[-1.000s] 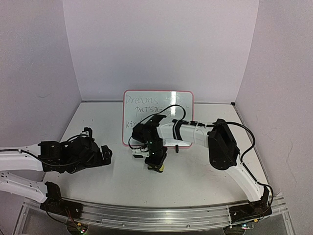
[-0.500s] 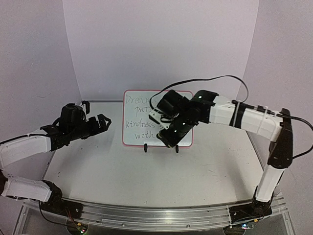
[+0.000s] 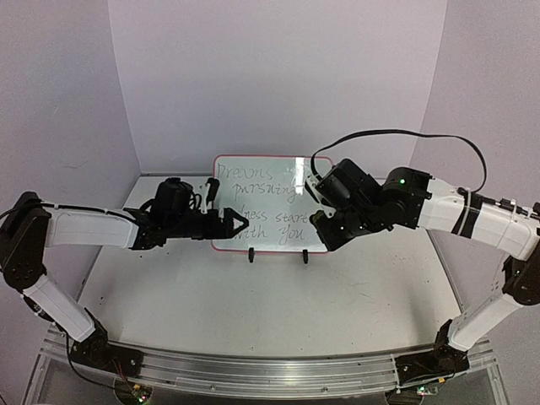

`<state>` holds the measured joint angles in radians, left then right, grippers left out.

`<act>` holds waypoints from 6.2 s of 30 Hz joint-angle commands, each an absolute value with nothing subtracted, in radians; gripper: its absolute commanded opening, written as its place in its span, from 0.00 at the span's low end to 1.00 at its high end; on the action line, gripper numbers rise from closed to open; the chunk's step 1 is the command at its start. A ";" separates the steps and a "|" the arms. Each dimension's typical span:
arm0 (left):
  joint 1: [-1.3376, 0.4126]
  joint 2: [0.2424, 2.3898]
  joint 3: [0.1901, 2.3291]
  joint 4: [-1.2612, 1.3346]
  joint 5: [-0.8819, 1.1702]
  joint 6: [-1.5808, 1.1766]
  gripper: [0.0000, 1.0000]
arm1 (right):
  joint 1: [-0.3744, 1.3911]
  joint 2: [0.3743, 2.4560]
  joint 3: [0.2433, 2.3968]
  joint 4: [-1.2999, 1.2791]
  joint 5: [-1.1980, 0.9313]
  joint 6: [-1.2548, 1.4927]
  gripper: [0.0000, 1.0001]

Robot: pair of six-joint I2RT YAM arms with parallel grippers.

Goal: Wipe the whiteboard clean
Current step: Move the whiteboard to the center of the board, then hold the whiteboard at the center of the board.

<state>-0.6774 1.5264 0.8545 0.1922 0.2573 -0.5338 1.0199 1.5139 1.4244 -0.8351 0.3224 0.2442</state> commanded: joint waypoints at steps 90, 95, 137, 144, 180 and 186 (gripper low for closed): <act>-1.275 2.205 1.633 -0.737 -0.350 -1.089 0.00 | 1.022 1.375 1.429 -0.789 0.446 0.292 0.01; -1.288 2.213 1.648 -0.738 -0.340 -1.077 0.09 | 1.022 1.381 1.444 -0.797 0.445 0.300 0.01; -0.637 1.186 0.753 0.284 0.249 -0.291 1.00 | 1.084 1.477 1.456 -0.482 0.437 0.193 0.00; -0.428 1.356 0.663 0.658 0.702 -0.336 0.88 | 1.125 1.446 1.451 -0.506 0.459 0.205 0.00; -0.398 1.803 0.910 0.687 0.932 -0.319 0.43 | 1.197 1.553 1.607 -0.540 0.464 0.162 0.00; -0.397 1.833 0.886 0.746 0.955 -0.350 0.27 | 1.201 1.609 1.652 -0.540 0.468 0.148 0.00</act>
